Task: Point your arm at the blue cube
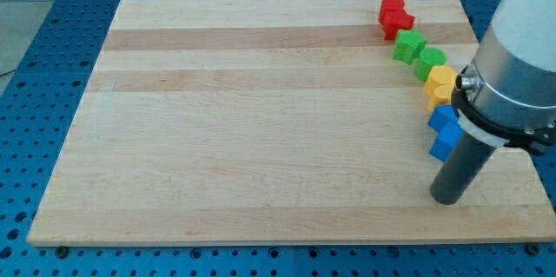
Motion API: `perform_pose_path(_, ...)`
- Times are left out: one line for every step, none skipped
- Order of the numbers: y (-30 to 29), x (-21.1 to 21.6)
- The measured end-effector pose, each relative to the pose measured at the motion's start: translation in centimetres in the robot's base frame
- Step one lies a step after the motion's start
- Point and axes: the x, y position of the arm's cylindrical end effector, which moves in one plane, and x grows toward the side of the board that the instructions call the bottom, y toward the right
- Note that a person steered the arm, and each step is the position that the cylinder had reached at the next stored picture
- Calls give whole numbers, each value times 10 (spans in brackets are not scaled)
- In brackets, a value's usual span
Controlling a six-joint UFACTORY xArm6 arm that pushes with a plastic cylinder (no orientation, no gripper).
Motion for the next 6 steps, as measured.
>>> perform_pose_path(0,0)
perform_pose_path(2,20)
perform_pose_path(41,36)
perform_pose_path(108,8)
perform_pose_path(129,-47)
perform_pose_path(112,-78)
